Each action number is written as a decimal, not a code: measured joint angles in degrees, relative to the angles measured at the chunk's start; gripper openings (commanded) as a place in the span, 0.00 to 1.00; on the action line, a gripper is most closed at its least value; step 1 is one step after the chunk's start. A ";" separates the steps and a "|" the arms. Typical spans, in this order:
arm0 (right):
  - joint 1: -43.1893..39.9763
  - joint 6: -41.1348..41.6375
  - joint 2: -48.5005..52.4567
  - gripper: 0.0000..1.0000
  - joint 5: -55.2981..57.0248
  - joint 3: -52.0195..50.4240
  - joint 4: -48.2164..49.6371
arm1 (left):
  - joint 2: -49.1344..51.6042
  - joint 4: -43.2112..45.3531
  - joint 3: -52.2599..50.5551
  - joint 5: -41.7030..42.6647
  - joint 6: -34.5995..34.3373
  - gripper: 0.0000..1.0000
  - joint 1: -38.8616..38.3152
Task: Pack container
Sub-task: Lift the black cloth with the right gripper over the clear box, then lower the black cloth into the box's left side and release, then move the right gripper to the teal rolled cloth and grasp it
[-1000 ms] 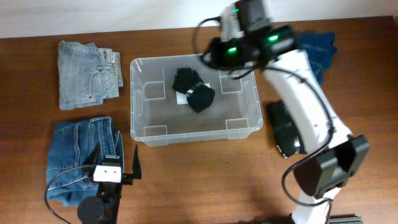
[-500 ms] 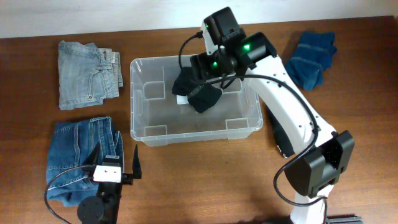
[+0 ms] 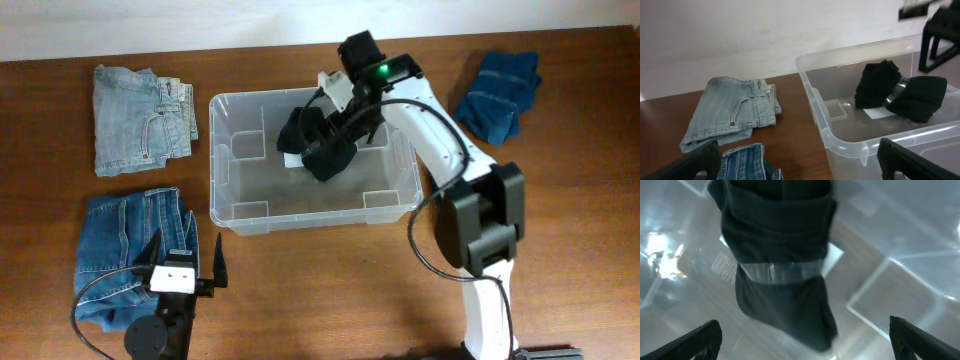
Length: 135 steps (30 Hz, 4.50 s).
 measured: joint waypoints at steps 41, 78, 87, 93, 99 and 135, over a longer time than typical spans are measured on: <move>0.48 7.34 6.64 0.04 -23.15 0.00 5.07 | 0.00 -0.02 0.00 0.00 0.00 0.99 0.00; 15.63 59.89 6.29 0.55 -8.61 0.00 17.05 | 0.00 -0.02 0.00 0.00 0.00 0.99 0.00; 12.39 54.21 4.15 0.86 -8.13 -0.02 14.21 | 0.00 -0.02 0.00 0.00 -0.02 0.99 0.00; 7.80 48.72 -4.33 0.99 -7.54 -0.02 10.23 | 0.00 -0.02 0.00 -0.02 0.00 1.00 0.00; -5.33 44.11 -15.72 0.98 -4.50 0.00 0.11 | 0.00 -0.02 0.00 -0.02 0.00 1.00 0.00; -44.26 18.32 6.54 0.99 -9.66 -0.02 17.11 | 0.00 -0.02 0.00 0.00 0.00 0.99 0.00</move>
